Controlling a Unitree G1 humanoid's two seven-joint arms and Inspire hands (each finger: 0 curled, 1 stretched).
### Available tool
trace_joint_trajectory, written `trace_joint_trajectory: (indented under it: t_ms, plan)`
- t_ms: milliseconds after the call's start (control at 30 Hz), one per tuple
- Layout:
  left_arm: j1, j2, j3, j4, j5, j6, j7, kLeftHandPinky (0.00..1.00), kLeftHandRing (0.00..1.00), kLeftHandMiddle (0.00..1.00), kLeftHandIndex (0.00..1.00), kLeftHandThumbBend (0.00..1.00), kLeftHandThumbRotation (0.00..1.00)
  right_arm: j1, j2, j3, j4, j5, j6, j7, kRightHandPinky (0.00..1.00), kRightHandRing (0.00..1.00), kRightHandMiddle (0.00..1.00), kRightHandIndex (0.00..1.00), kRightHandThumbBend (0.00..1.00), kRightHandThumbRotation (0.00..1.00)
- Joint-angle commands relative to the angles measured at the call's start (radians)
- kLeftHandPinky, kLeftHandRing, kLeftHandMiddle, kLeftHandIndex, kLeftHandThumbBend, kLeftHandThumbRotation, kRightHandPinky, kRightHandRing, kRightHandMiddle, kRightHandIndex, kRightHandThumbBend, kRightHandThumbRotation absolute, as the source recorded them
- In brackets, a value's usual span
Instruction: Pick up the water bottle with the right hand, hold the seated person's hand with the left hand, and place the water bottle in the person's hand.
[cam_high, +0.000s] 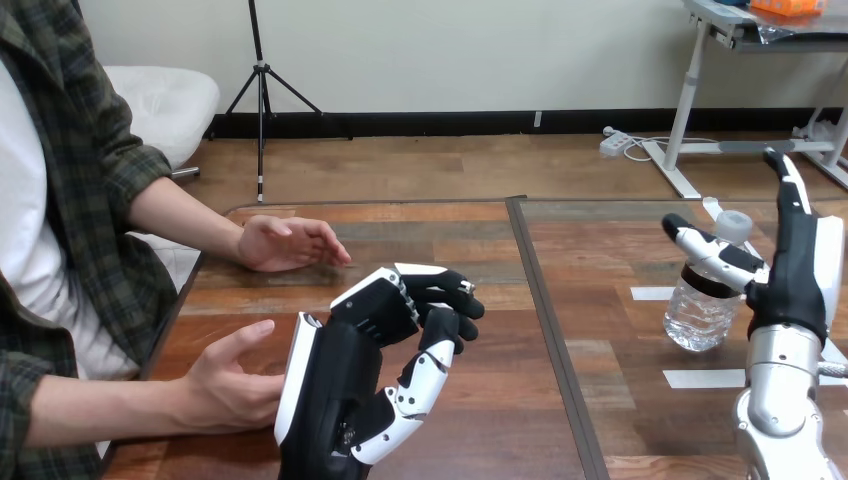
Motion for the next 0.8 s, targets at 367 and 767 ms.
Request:
trace_joint_trajectory:
  t_ms: [367, 767]
  plan:
    - [-0.013, -0.009, 0.002, -0.028, -0.01, -0.002, -0.013, 0.39, 0.48, 0.54, 0.56, 0.23, 0.22, -0.118, 0.014, -0.061, 0.044, 0.15, 0.026, 0.102, 1.0, 1.0, 0.98, 0.94, 0.63, 0.09]
    - [-0.01, -0.011, 0.006, -0.033, -0.002, 0.0, -0.013, 0.38, 0.47, 0.54, 0.56, 0.23, 0.21, -0.131, 0.008, -0.068, 0.081, 0.17, 0.032, 0.122, 1.0, 1.0, 0.98, 0.94, 0.62, 0.1]
